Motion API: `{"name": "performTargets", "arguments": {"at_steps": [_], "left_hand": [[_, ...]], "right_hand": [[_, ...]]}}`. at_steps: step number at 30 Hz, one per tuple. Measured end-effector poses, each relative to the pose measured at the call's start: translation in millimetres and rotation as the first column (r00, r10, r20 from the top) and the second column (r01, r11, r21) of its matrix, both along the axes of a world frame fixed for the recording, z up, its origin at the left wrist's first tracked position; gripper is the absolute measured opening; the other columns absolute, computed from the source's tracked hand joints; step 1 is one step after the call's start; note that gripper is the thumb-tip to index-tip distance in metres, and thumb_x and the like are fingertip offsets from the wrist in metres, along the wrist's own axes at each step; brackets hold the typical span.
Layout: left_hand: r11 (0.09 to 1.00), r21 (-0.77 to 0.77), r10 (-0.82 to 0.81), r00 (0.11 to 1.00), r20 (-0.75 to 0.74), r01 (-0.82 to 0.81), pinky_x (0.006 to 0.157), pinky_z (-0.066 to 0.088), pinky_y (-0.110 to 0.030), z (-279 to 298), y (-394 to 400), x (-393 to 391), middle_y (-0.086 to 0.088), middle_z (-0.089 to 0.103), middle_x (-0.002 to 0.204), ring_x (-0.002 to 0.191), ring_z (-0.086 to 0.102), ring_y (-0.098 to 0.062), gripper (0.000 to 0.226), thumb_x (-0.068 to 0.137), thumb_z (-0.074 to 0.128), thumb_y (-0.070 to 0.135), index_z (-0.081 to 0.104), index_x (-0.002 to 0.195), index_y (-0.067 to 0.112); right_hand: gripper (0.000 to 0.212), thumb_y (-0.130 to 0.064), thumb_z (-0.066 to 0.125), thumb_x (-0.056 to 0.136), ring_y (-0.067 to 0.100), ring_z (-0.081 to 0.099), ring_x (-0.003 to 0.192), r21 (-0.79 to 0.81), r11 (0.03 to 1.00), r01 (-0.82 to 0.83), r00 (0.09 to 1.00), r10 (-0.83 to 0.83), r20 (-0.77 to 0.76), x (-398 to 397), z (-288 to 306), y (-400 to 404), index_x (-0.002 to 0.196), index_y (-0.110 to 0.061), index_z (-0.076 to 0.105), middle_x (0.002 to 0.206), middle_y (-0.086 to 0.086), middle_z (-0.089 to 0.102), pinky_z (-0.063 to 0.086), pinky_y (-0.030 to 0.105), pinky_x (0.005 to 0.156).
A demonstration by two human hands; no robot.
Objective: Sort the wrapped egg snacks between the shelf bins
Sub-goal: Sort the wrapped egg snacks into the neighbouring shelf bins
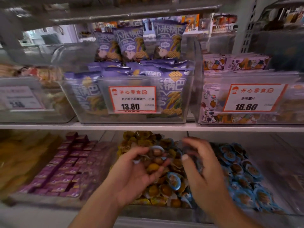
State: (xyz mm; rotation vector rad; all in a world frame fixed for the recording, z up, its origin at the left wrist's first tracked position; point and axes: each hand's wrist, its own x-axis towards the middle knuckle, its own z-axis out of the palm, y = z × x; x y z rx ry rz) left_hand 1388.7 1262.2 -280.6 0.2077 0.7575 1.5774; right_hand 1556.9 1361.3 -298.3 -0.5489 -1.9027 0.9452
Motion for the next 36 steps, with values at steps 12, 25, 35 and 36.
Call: {"name": "performTargets", "arguments": {"at_steps": [12,25,35,36], "left_hand": [[0.946,0.036,0.218,0.551,-0.806,-0.322,0.083,0.058,-0.038,-31.1,-0.8,-12.2,-0.004,0.077,0.098,0.096,0.073,-0.021,0.021,0.092,0.065,0.006,0.068,0.110,0.016],[0.968,0.215,0.160,-0.341,-0.927,-0.130,0.106,0.039,-0.022,-32.6,6.3,21.8,0.016,0.033,0.140,0.127,0.042,-0.004,0.055,0.090,0.051,0.053,0.033,0.141,0.042],[0.961,0.223,0.245,-0.125,-0.962,0.163,0.103,0.028,-0.002,-25.3,32.9,58.5,0.035,0.026,0.149,0.134,0.033,0.015,0.106,0.072,0.071,0.067,0.009,0.155,0.044],[0.960,0.214,0.234,-0.102,-0.967,0.179,0.106,0.027,-0.004,-28.6,35.8,62.2,0.037,0.024,0.151,0.137,0.029,0.015,0.105,0.073,0.069,0.069,0.006,0.154,0.048]], "right_hand": [[0.070,-0.029,0.063,0.084,-0.010,0.061,0.106,-0.196,0.953,-0.229,0.901,0.284,0.327,-53.4,-10.2,-14.4,0.115,-0.083,0.032,0.115,-0.037,0.061,0.052,0.017,0.091],[0.046,-0.030,0.065,0.085,0.025,0.066,0.115,-0.804,0.268,-0.532,0.847,0.169,-0.504,-48.6,14.2,-20.5,0.124,-0.005,0.065,0.122,0.017,0.069,0.047,0.042,0.106],[0.014,-0.009,0.065,0.092,0.014,0.062,0.060,-0.793,0.541,-0.281,0.942,-0.004,-0.336,15.3,15.9,12.5,0.106,-0.009,0.070,0.083,0.009,0.073,0.044,0.021,0.044],[0.012,-0.007,0.066,0.091,0.016,0.059,0.059,-0.791,0.557,-0.253,0.945,-0.034,-0.326,25.3,13.9,24.2,0.102,-0.007,0.069,0.081,0.011,0.071,0.041,0.021,0.041]]}}
